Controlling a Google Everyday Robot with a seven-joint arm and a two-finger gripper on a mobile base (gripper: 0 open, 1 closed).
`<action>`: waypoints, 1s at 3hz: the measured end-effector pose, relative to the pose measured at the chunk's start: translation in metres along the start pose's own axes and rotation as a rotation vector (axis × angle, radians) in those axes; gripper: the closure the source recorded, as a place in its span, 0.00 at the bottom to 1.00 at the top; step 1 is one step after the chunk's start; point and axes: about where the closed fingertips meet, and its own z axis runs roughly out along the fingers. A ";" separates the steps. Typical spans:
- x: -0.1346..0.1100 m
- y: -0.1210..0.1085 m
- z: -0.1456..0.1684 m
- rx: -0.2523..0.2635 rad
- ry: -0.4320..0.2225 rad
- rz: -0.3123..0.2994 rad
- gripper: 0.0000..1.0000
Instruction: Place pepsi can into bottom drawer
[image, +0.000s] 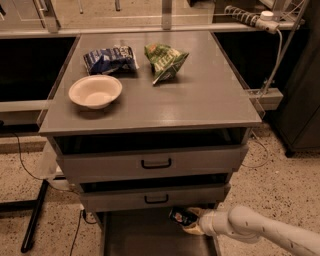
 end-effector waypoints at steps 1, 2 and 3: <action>0.000 0.000 0.000 0.000 0.000 0.000 1.00; 0.005 0.007 0.011 -0.017 0.011 0.010 1.00; 0.020 0.021 0.040 -0.034 -0.005 -0.005 1.00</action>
Offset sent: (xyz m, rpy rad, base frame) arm -0.0085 0.0147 -0.0338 -0.0141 0.0618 0.0063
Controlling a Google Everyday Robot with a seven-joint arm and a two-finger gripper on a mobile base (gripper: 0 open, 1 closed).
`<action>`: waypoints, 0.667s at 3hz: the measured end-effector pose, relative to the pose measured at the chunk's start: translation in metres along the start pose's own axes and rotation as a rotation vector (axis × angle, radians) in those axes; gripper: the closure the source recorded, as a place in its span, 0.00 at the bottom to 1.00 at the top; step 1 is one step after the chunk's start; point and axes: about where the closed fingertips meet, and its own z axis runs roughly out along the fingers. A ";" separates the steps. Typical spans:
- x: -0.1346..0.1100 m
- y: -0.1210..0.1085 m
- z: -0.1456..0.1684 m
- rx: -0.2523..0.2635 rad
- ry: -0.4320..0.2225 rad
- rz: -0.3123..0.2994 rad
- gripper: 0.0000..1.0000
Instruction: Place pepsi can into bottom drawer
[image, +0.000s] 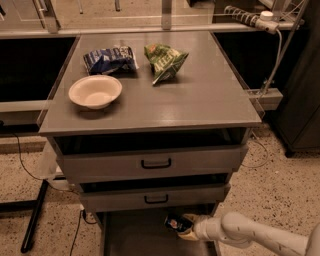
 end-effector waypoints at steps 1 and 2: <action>0.019 0.016 0.031 -0.003 -0.069 -0.024 1.00; 0.034 0.023 0.061 0.006 -0.142 -0.042 1.00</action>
Offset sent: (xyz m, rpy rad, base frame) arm -0.0030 0.0320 -0.1070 0.1885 -0.1376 0.0478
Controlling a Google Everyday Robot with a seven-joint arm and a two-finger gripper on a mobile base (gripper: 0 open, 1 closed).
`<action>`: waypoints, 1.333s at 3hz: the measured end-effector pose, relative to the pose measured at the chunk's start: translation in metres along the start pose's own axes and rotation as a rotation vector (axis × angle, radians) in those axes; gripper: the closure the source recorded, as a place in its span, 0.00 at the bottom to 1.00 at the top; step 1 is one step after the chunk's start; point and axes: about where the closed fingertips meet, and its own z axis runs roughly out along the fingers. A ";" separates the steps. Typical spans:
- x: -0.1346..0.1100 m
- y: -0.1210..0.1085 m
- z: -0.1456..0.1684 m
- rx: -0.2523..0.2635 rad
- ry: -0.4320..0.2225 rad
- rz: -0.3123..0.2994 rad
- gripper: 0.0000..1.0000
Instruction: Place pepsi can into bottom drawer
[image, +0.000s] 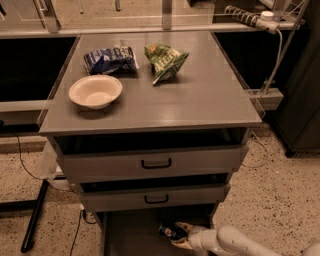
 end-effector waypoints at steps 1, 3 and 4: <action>0.017 -0.006 0.027 0.007 -0.024 -0.015 1.00; 0.038 -0.020 0.051 -0.004 0.009 -0.022 0.90; 0.038 -0.020 0.051 -0.004 0.009 -0.022 0.71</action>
Offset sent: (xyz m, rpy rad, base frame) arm 0.0517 0.0079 -0.0804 -0.0175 -0.0093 0.0131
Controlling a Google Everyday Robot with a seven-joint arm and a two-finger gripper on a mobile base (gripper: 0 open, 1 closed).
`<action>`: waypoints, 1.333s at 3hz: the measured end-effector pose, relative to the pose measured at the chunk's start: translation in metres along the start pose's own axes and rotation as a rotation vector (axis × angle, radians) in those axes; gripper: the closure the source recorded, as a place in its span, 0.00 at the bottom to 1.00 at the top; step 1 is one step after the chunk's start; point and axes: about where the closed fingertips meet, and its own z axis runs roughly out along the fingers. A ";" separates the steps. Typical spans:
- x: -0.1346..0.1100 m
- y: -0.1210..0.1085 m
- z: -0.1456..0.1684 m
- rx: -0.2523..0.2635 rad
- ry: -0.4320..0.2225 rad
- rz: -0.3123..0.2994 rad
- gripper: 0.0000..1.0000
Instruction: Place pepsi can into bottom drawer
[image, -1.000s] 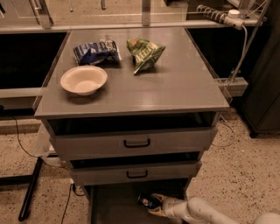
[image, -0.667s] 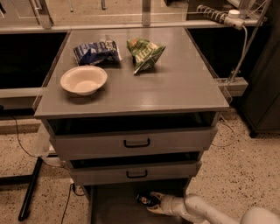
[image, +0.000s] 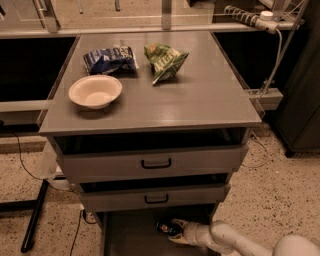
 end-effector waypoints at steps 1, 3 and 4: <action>0.000 0.000 0.000 0.000 0.000 0.000 0.48; 0.000 0.000 0.000 0.000 0.000 0.000 0.00; 0.000 0.000 0.000 0.000 0.000 0.000 0.00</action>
Offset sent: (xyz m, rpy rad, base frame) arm 0.0000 0.0000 0.0000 0.0000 0.0000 0.0000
